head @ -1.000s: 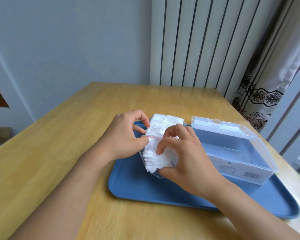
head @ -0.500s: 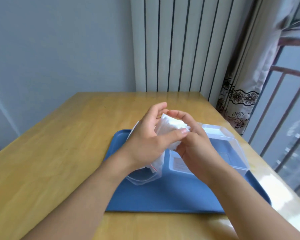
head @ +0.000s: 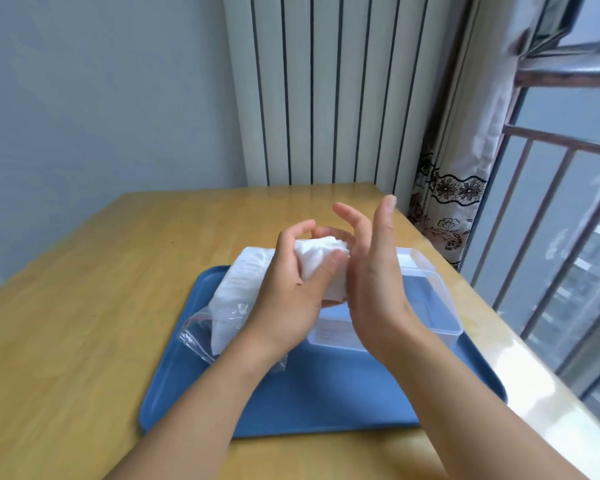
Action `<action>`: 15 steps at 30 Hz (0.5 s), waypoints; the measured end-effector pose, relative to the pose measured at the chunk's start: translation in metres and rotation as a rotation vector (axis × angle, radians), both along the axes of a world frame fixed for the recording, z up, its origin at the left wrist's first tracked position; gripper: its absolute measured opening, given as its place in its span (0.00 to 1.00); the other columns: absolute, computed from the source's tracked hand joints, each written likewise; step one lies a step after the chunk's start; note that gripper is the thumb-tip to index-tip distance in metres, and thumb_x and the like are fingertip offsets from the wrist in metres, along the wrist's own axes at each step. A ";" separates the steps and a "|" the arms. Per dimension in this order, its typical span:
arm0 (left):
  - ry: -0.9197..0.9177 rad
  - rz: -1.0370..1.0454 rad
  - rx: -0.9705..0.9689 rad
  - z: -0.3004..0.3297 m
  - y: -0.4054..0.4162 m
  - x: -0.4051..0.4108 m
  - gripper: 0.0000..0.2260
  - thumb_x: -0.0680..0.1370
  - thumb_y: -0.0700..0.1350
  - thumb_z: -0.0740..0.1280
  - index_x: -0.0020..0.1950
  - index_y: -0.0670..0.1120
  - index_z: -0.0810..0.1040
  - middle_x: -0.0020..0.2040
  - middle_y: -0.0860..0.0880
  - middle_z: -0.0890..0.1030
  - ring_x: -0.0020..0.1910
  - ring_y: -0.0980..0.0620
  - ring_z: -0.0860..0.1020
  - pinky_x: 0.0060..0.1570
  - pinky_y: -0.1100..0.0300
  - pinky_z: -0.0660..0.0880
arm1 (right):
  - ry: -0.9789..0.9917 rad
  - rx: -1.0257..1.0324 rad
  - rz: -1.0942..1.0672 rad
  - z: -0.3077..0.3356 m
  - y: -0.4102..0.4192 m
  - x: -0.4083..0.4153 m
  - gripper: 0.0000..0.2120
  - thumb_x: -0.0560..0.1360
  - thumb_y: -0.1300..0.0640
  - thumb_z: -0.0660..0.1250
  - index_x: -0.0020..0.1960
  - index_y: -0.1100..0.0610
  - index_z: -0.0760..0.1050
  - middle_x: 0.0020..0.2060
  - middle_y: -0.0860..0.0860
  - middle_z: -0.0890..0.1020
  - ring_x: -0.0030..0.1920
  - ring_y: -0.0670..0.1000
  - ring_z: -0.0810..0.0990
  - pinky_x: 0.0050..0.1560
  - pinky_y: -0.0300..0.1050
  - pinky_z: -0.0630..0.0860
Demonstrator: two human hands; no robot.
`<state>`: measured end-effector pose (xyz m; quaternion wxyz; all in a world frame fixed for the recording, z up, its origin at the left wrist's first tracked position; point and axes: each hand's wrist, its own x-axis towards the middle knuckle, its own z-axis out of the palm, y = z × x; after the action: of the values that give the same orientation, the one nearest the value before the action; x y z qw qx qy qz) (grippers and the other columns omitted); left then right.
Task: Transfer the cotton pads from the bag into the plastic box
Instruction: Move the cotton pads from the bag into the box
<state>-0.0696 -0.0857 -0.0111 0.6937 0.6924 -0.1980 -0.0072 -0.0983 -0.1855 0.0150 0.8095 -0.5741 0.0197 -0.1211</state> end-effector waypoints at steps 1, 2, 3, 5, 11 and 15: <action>0.066 0.015 -0.089 0.003 0.001 -0.001 0.17 0.80 0.49 0.68 0.68 0.50 0.70 0.58 0.53 0.83 0.52 0.54 0.85 0.45 0.51 0.84 | -0.008 -0.059 0.003 0.000 -0.002 0.000 0.38 0.67 0.20 0.53 0.66 0.42 0.73 0.60 0.49 0.81 0.56 0.51 0.85 0.45 0.49 0.82; 0.126 0.031 -0.169 0.007 0.004 -0.003 0.14 0.81 0.48 0.67 0.65 0.48 0.73 0.56 0.49 0.84 0.48 0.53 0.86 0.41 0.53 0.84 | -0.031 -0.167 -0.031 -0.001 -0.003 0.001 0.35 0.69 0.21 0.56 0.66 0.41 0.73 0.60 0.46 0.80 0.57 0.48 0.83 0.49 0.48 0.81; 0.174 0.040 -0.235 0.011 0.008 -0.002 0.14 0.81 0.48 0.67 0.65 0.46 0.74 0.55 0.46 0.84 0.45 0.53 0.86 0.38 0.54 0.83 | -0.080 -0.311 -0.096 -0.003 -0.006 0.003 0.30 0.69 0.25 0.62 0.64 0.42 0.74 0.60 0.44 0.80 0.58 0.45 0.82 0.53 0.48 0.80; 0.253 0.025 -0.329 0.016 0.014 0.001 0.17 0.82 0.52 0.65 0.64 0.42 0.76 0.51 0.45 0.84 0.43 0.53 0.86 0.34 0.57 0.82 | -0.226 -0.566 -0.240 -0.004 -0.014 0.004 0.19 0.69 0.38 0.72 0.56 0.45 0.78 0.54 0.42 0.81 0.51 0.45 0.83 0.50 0.45 0.80; 0.263 -0.064 -0.296 0.013 0.024 0.011 0.31 0.83 0.62 0.50 0.64 0.37 0.77 0.55 0.36 0.85 0.54 0.42 0.85 0.44 0.52 0.83 | -0.370 -0.708 -0.208 -0.011 -0.014 0.005 0.10 0.67 0.56 0.82 0.43 0.52 0.82 0.37 0.46 0.83 0.36 0.46 0.79 0.36 0.42 0.76; 0.157 -0.054 -0.199 0.009 0.023 0.013 0.25 0.84 0.58 0.54 0.65 0.40 0.75 0.56 0.39 0.85 0.54 0.44 0.85 0.39 0.57 0.82 | -0.361 -0.680 -0.255 -0.015 -0.009 0.008 0.07 0.69 0.57 0.80 0.43 0.52 0.83 0.36 0.45 0.84 0.36 0.45 0.80 0.35 0.38 0.75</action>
<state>-0.0570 -0.0628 -0.0025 0.7719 0.6119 -0.1617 -0.0605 -0.0901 -0.1947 -0.0003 0.5422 -0.7717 -0.0932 -0.3190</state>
